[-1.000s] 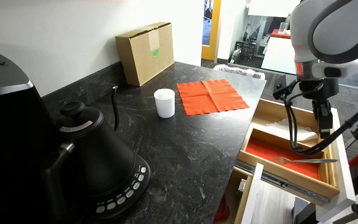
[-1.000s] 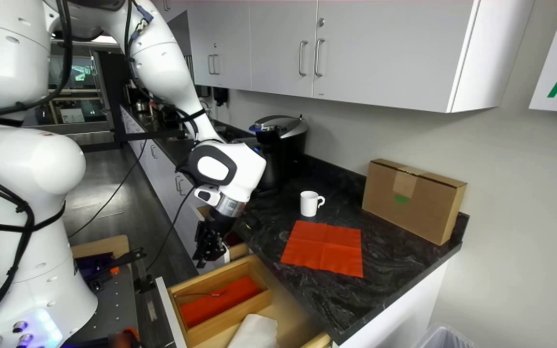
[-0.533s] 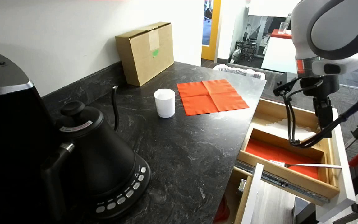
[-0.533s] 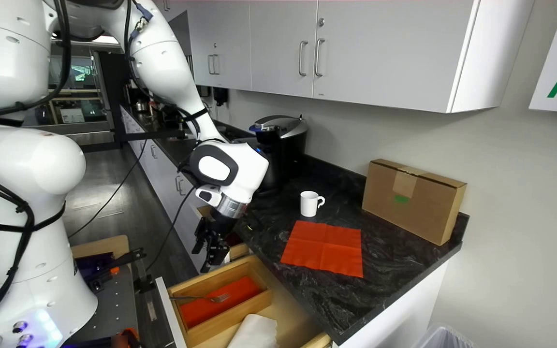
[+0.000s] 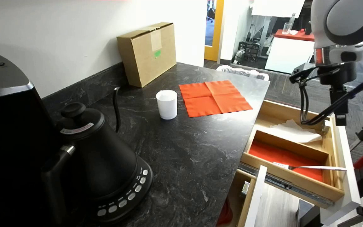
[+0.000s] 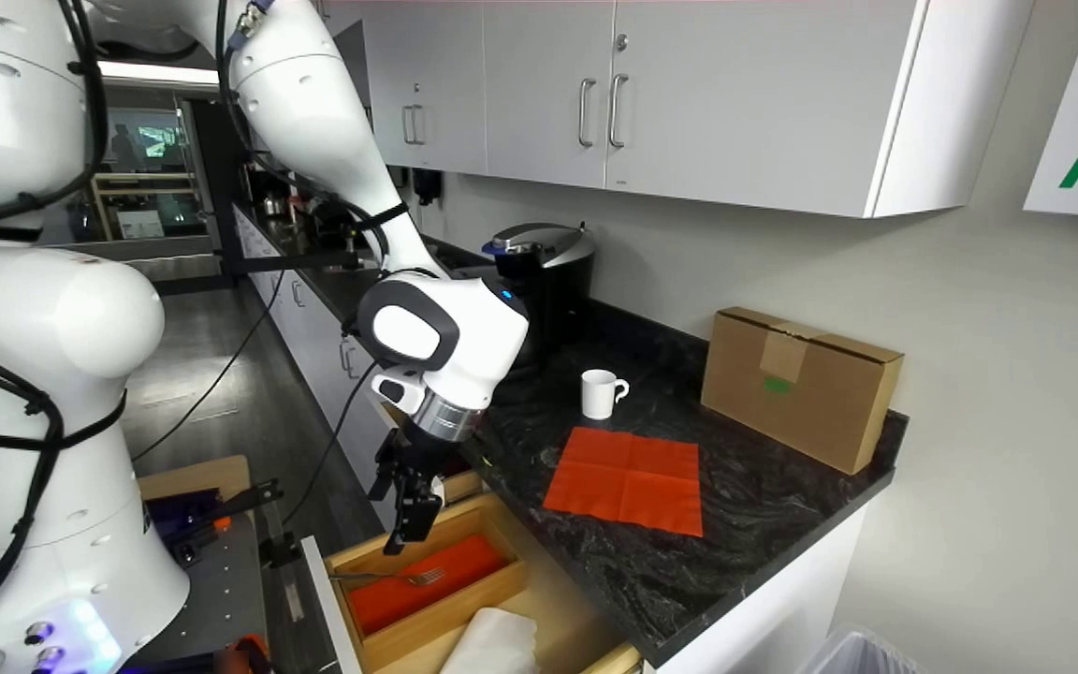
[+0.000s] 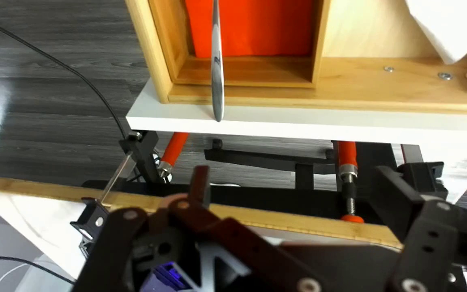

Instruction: Pick up the fork and put it in the box that is inside the drawer

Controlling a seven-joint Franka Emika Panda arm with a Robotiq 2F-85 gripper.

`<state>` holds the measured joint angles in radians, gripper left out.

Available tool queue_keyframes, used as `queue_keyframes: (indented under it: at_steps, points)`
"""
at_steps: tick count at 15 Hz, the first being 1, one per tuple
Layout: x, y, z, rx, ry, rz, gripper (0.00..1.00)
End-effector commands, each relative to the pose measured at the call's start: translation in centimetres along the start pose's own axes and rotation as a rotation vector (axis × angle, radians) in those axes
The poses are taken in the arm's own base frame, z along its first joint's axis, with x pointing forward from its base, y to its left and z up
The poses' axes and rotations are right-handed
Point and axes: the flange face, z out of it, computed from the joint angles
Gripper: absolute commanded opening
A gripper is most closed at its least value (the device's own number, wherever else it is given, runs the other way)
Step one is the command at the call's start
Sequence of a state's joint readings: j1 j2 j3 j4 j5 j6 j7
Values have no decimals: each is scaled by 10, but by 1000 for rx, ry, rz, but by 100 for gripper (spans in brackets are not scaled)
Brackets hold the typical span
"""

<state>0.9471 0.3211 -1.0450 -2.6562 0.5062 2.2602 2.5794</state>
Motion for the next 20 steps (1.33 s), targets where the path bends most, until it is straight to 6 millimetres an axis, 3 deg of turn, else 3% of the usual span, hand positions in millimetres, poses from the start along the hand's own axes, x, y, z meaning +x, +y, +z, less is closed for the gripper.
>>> queue_keyframes:
  at_steps: [1,4,20]
  points:
    - [5,-8,-3,-16,-14,4,100]
    - [13,-9,1,-40,-6,4,100]
    - [12,-5,2,-35,-4,-6,100]
